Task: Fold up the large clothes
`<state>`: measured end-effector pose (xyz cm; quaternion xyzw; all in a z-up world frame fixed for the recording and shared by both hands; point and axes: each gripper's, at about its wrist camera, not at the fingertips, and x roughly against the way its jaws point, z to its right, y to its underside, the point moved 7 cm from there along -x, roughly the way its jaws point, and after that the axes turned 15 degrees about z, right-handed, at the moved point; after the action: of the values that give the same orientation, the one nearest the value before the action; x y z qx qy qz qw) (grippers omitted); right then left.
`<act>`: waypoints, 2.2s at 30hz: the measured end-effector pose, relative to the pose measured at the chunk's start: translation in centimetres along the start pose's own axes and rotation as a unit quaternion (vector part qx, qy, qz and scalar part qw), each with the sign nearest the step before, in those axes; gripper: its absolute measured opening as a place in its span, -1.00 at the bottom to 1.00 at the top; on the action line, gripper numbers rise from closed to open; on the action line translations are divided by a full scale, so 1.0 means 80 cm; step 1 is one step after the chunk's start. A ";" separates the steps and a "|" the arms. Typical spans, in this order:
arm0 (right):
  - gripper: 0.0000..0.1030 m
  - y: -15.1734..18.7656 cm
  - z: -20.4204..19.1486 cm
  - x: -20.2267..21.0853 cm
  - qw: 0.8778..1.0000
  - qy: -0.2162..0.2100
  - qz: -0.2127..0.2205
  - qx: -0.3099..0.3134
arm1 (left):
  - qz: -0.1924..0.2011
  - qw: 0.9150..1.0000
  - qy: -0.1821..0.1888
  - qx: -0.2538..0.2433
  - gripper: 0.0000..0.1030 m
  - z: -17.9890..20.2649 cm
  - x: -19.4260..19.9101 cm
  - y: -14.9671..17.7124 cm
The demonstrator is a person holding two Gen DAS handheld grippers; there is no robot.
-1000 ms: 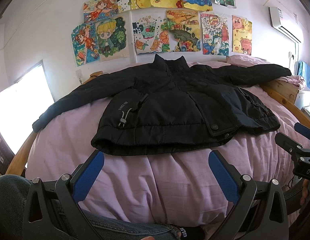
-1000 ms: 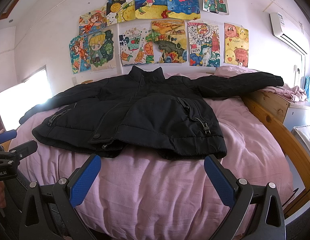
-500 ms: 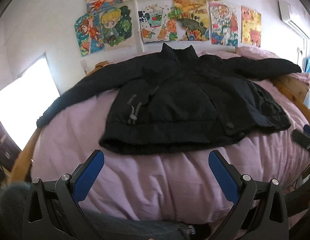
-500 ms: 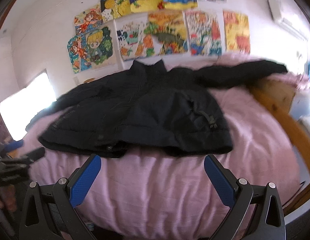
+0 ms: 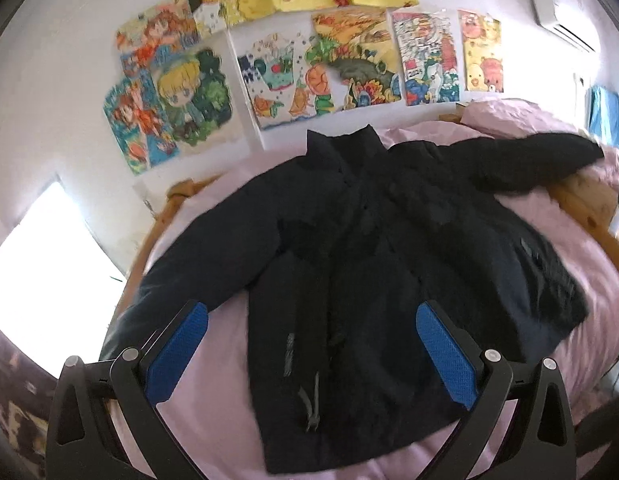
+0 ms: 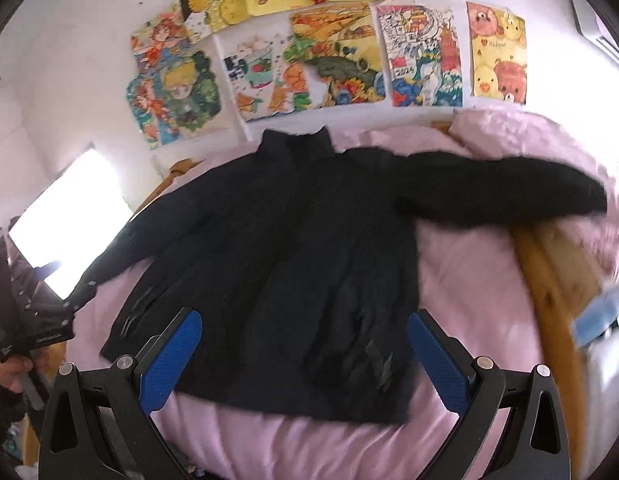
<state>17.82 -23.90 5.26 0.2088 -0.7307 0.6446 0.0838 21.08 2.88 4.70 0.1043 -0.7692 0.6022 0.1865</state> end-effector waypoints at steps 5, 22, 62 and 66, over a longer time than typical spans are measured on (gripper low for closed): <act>1.00 -0.062 0.073 -0.048 0.998 0.053 0.012 -0.020 | -0.031 0.999 0.020 0.001 0.98 0.012 -0.071 -0.045; 1.00 -0.086 0.488 -0.084 0.923 0.348 0.089 -0.138 | -0.023 0.989 0.146 -0.017 0.98 0.178 -0.378 -0.063; -0.85 -0.193 0.371 -0.099 0.943 0.107 0.216 -0.228 | -0.066 0.970 0.231 0.035 0.98 0.153 -0.387 -0.048; -0.85 -0.227 0.268 -0.147 0.965 0.015 0.192 -0.176 | -0.048 0.972 0.228 0.038 0.98 0.123 -0.362 -0.053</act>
<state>39.07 -44.00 13.81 0.0369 -0.8578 0.5126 0.0054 47.43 -9.53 -5.49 0.0077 -0.6770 0.6294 0.3814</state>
